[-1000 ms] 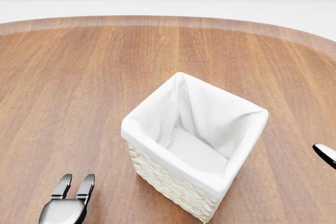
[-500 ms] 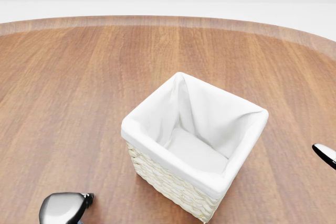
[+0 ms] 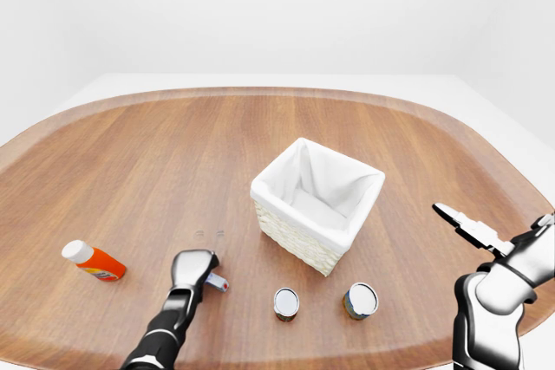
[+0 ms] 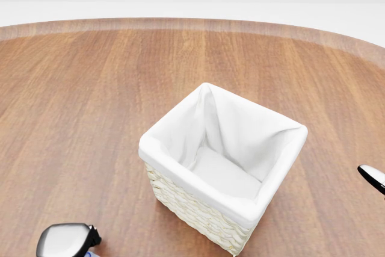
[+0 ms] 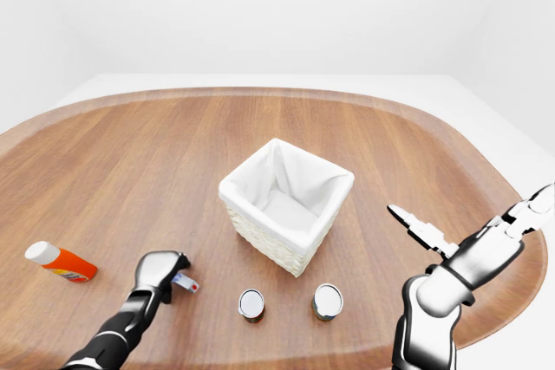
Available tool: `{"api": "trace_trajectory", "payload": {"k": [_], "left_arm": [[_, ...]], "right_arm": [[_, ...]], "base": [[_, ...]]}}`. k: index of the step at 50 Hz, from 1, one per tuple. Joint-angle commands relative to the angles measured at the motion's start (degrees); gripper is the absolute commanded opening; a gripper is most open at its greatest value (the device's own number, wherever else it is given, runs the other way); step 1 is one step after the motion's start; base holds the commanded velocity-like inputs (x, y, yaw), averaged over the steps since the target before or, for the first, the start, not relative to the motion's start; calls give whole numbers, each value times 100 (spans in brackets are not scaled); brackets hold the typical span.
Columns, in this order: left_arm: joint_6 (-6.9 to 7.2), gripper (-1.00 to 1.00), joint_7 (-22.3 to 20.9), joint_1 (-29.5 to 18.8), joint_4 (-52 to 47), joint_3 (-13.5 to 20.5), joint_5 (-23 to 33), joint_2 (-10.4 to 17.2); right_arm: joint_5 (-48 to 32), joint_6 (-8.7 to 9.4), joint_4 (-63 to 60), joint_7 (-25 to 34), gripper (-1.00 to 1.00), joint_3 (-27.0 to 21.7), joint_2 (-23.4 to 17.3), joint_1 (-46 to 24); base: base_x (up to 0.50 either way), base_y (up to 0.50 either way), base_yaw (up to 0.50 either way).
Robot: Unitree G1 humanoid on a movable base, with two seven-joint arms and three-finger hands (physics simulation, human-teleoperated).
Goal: Pick up the alphabet soup and the cream cheese box, and put them in the basket.
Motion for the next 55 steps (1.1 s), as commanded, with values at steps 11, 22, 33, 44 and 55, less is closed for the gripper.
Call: {"api": "trace_trajectory", "payload": {"k": [11,22,33,44,55], "left_arm": [[0,-100,-322,1614,-1695,365,318,189],[0,-100,-531,1929,-2293,555,371,200],[0,-100,-836,2258,-3082,728,419,151],[0,-100,-1349,2765,-4651,1035,526,-94],[0,-100,-1964,2952,-5848,1378,304,-387]], "right_arm": [[-21,8,17,0,100,5,-9,-6],[-10,13,-1,0,100,6,0,3],[-6,19,-8,0,100,-2,-3,-2],[-13,-22,42,0,100,3,-2,-4],[-1,10,32,0,100,6,-14,-15]], "base": [[0,0,0],[0,0,0],[0,0,0],[0,0,0],[0,0,0]]}}
